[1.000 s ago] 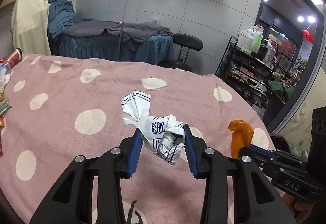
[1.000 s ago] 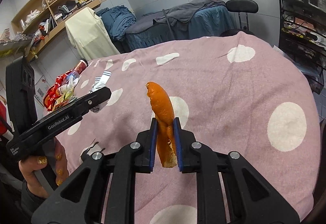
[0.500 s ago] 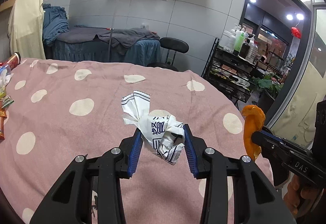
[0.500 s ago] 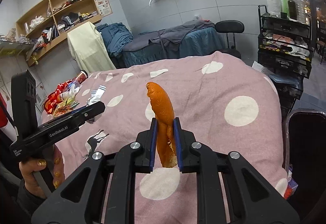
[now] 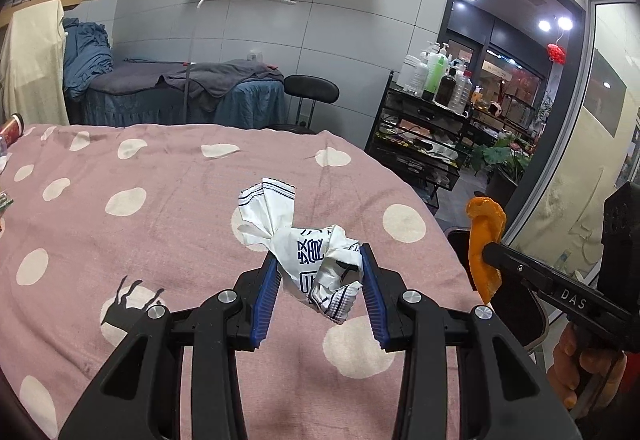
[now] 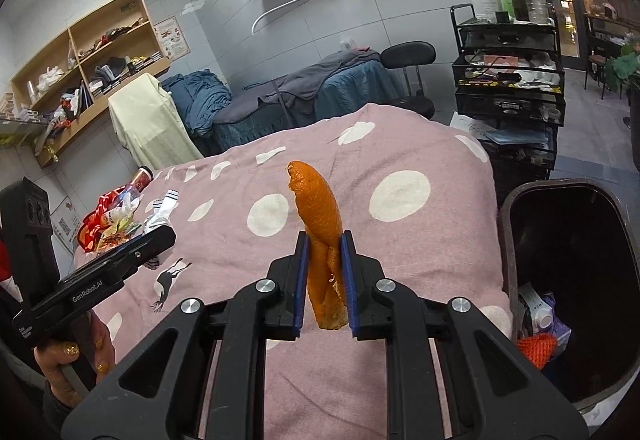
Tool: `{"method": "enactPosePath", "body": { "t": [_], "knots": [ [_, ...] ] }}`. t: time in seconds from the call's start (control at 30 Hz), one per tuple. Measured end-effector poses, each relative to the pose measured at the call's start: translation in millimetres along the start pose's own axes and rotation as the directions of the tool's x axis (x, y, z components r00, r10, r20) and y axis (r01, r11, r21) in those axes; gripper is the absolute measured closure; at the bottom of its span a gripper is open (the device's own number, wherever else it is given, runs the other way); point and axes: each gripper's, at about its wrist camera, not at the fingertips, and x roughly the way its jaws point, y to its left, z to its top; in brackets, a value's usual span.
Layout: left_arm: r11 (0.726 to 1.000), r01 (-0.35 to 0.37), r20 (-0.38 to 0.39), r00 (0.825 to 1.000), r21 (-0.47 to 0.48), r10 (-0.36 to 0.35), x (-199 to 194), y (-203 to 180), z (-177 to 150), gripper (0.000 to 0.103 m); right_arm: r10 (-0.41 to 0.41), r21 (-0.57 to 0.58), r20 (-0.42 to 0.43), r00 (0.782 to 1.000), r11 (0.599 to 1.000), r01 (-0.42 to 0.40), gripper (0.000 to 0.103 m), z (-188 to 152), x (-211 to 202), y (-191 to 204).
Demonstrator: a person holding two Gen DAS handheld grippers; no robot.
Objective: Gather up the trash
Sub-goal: 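Carry the orange peel with the right tool over the bin and release it, then carry the white wrapper with the left tool over the bin and open it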
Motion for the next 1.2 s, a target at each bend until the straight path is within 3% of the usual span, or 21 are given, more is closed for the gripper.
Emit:
{"method": "enactPosePath", "body": {
  "t": [0.37,0.7,1.07,1.13,1.2],
  "knots": [
    [0.994,0.100,-0.027,0.995,0.052,-0.098,11,-44,-4,0.064,-0.119,0.099,0.035,0.992,0.988,0.115,0.086,-11,-29,-44],
    [0.979,0.174,-0.067,0.984,0.105,-0.167,23,-80,-9,0.064,-0.243,0.190,0.028,0.970,0.954,0.233,0.086,-18,-40,-93],
    [0.961,0.228,-0.106,0.971,0.156,-0.213,36,-111,-13,0.064,-0.343,0.276,-0.068,0.937,0.896,0.348,0.086,-30,-25,-142],
    [0.957,0.240,-0.116,0.968,0.163,-0.223,39,-116,-14,0.064,-0.358,0.280,-0.095,0.929,0.886,0.370,0.080,-35,-19,-149],
    [0.954,0.245,-0.123,0.966,0.173,-0.225,41,-119,-15,0.064,-0.358,0.301,-0.105,0.928,0.878,0.373,0.064,-41,-18,-156]
  ]
}}
